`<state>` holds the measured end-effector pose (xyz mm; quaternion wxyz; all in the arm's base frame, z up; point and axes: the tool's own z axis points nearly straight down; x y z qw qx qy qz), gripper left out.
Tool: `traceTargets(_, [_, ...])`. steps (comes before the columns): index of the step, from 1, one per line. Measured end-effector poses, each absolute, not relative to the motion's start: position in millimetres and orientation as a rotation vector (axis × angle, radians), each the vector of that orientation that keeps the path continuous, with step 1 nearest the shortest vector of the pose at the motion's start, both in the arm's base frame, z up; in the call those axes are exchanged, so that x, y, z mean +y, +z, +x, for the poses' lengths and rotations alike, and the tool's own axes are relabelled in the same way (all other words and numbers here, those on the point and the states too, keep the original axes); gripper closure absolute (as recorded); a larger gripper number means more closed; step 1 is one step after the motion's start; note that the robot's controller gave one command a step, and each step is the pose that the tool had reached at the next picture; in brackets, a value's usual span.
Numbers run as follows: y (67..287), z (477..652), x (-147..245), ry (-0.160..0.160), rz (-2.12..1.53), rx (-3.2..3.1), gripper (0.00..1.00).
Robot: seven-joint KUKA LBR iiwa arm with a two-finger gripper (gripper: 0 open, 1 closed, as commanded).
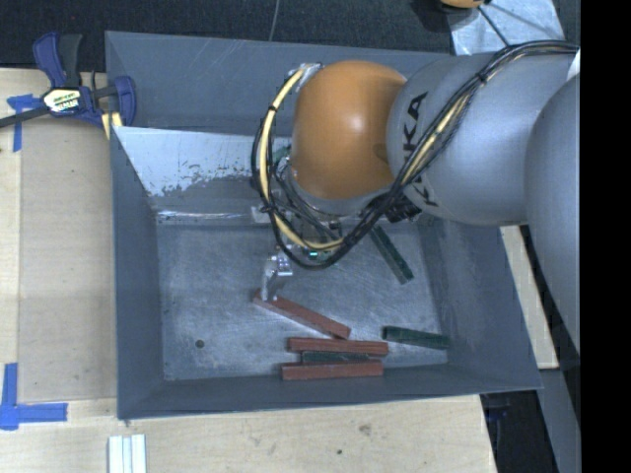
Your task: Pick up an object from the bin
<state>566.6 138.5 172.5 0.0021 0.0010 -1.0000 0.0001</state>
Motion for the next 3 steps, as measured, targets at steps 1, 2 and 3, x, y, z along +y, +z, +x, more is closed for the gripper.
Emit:
traceTargets(1, [176,568.5,138,-0.002,0.001,-3.144,0.0])
traceTargets(2, [133,549.5,105,-0.002,0.095,-3.146,0.0])
traceTargets(3, [77,544.5,121,-0.003,0.061,-3.159,1.0])
